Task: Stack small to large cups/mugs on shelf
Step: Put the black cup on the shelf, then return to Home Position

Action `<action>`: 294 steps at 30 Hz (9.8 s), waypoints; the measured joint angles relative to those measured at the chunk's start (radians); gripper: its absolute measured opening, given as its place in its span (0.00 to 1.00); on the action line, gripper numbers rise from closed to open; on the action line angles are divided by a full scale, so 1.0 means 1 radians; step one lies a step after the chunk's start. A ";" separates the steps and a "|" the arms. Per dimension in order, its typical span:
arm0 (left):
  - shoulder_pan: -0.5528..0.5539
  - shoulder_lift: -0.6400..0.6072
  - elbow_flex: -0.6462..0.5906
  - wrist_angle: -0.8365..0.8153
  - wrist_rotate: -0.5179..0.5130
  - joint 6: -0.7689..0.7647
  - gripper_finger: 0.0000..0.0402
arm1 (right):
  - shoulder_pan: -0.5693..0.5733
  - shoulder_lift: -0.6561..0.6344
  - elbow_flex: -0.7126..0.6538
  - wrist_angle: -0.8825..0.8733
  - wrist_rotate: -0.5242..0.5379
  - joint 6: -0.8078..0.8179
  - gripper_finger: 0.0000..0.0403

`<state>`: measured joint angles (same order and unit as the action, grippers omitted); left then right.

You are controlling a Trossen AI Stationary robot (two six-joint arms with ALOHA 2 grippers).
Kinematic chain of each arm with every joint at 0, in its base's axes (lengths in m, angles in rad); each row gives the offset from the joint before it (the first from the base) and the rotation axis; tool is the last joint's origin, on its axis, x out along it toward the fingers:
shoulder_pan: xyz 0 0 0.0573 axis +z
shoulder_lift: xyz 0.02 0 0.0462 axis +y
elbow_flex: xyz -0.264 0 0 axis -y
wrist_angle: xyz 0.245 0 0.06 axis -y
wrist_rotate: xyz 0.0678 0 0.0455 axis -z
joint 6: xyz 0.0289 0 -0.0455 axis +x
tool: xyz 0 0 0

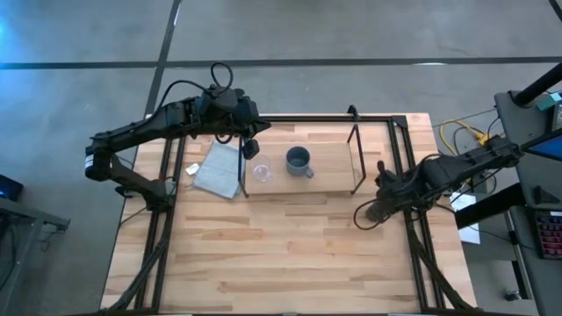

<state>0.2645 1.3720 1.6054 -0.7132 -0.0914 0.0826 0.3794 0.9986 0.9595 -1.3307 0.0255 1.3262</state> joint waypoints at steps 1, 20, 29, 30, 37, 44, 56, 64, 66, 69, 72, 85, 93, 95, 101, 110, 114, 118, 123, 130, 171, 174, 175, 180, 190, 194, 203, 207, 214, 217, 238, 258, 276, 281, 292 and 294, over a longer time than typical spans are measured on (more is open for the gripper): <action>0.000 0.000 0.000 0.000 0.000 0.000 0.00 | 0.000 0.005 0.036 0.000 0.003 -0.001 0.02; 0.000 0.000 0.000 0.002 0.000 -0.001 0.00 | -0.216 0.256 0.590 -0.060 0.367 -0.625 0.02; 0.000 0.000 0.000 -0.001 0.000 -0.001 0.00 | -0.470 0.307 0.588 -0.065 0.212 -0.836 0.02; 0.000 0.000 0.000 -0.002 0.000 -0.001 0.00 | -0.489 0.314 0.588 -0.064 0.190 -0.855 0.02; 0.000 0.000 0.000 -0.002 0.000 -0.001 0.00 | -0.564 0.386 0.588 -0.018 0.052 -1.022 0.02; 0.000 0.000 0.000 -0.003 0.000 -0.001 0.00 | -0.609 0.486 0.588 -0.025 0.027 -1.126 0.02; 0.000 0.000 0.000 -0.003 0.001 -0.001 0.00 | -0.631 0.589 0.587 -0.024 0.022 -1.223 0.02; 0.000 0.000 0.000 -0.003 0.001 -0.001 0.00 | -0.631 0.583 0.587 -0.015 0.024 -1.233 0.02; 0.000 0.000 0.000 -0.003 0.001 -0.001 0.00 | -0.631 0.583 0.587 -0.018 0.024 -1.233 0.02; 0.000 0.000 0.000 -0.003 0.001 -0.001 0.00 | -0.631 0.595 0.587 -0.023 0.024 -1.233 0.02; 0.000 0.000 0.000 -0.003 0.001 -0.002 0.00 | -0.631 0.616 0.587 -0.022 0.026 -1.234 0.02; 0.000 0.000 0.000 -0.003 0.001 -0.050 0.00 | -0.631 0.646 0.587 -0.024 0.024 -1.283 0.02; 0.000 0.000 0.000 -0.003 0.001 -0.050 0.00 | -0.636 0.665 0.587 -0.023 0.030 -1.286 0.13; 0.000 0.000 0.000 -0.003 0.001 -0.050 0.00 | -0.635 0.668 0.587 -0.021 0.064 -1.286 0.16; 0.000 0.000 0.000 -0.005 0.001 -0.051 0.00 | -0.636 0.655 0.591 -0.028 0.136 -1.286 0.23; 0.000 0.000 0.000 -0.009 0.001 -0.052 0.00 | -0.602 0.630 0.780 -0.097 0.029 -1.195 0.22; -0.002 -0.017 -0.001 -0.018 0.001 -0.095 0.00 | -0.579 0.627 0.912 -0.156 -0.074 -1.146 0.19; -0.004 -0.064 0.008 -0.045 0.008 -0.215 0.00 | -0.565 0.625 1.045 -0.206 -0.082 -1.066 0.18; -0.004 -0.152 0.006 -0.054 0.012 -0.285 0.00 | -0.517 0.588 1.124 -0.198 -0.077 -1.044 0.17; -0.005 -0.264 -0.021 -0.141 0.022 -0.284 0.00 | -0.437 0.477 1.059 -0.052 0.032 -1.206 0.17; -0.027 -0.828 -0.848 0.711 0.208 -0.388 0.00 | -0.414 -0.228 -0.051 1.160 -0.142 -1.188 0.17; -0.065 -0.781 -0.854 0.752 0.186 -0.416 0.00 | -0.414 -0.249 -0.090 1.226 -0.156 -1.182 0.17; -0.080 -0.767 -0.852 0.777 0.183 -0.415 0.00 | -0.414 -0.257 -0.098 1.247 -0.157 -1.191 0.17; -0.168 -0.686 -0.821 0.817 0.137 -0.395 0.00 | -0.417 -0.283 -0.105 1.270 -0.157 -1.225 0.17; -0.273 -0.686 -0.810 0.781 0.022 -0.321 0.00 | -0.417 -0.268 -0.106 1.253 -0.158 -1.220 0.17; -0.283 -0.735 -0.812 0.708 -0.004 -0.329 0.00 | -0.417 -0.270 -0.109 1.230 -0.158 -1.222 0.17; -0.286 -0.782 -0.861 0.679 -0.055 -0.277 0.00 | -0.417 -0.294 -0.185 1.261 -0.160 -1.218 0.17; -0.286 -0.837 -0.914 0.676 -0.075 -0.279 0.00 | -0.417 -0.328 -0.249 1.318 -0.160 -1.210 0.17; -0.287 -0.983 -1.052 0.679 -0.134 -0.282 0.00 | -0.417 -0.447 -0.371 1.372 -0.160 -1.210 0.17; -0.287 -1.034 -1.115 0.684 -0.156 -0.283 0.00 | -0.417 -0.502 -0.447 1.395 -0.160 -1.187 0.17; -0.286 -1.313 -1.508 0.889 -0.206 -0.311 0.00 | -0.417 -0.773 -0.848 1.681 -0.156 -1.143 0.17; -0.287 -1.347 -1.561 0.889 -0.263 -0.339 0.00 | -0.417 -0.997 -0.921 1.566 -0.146 -1.098 0.17; -0.286 -1.348 -1.572 0.782 -0.258 -0.385 0.00 | -0.417 -0.999 -0.950 1.429 -0.023 -1.004 0.17; -0.286 -1.347 -1.573 0.745 -0.258 -0.416 0.00 | -0.417 -0.999 -0.950 1.401 -0.021 -1.001 0.17; -0.286 -1.330 -1.566 0.684 -0.259 -0.360 0.00 | -0.417 -0.998 -0.950 1.341 0.003 -0.961 0.17; -0.286 -1.322 -1.566 0.683 -0.259 -0.335 0.00 | -0.417 -0.991 -0.949 1.336 0.002 -0.936 0.17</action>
<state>-0.0219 0.0501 0.0395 -0.0305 -0.3508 -0.2520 -0.0380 0.0077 0.0105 0.0051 0.0276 0.3903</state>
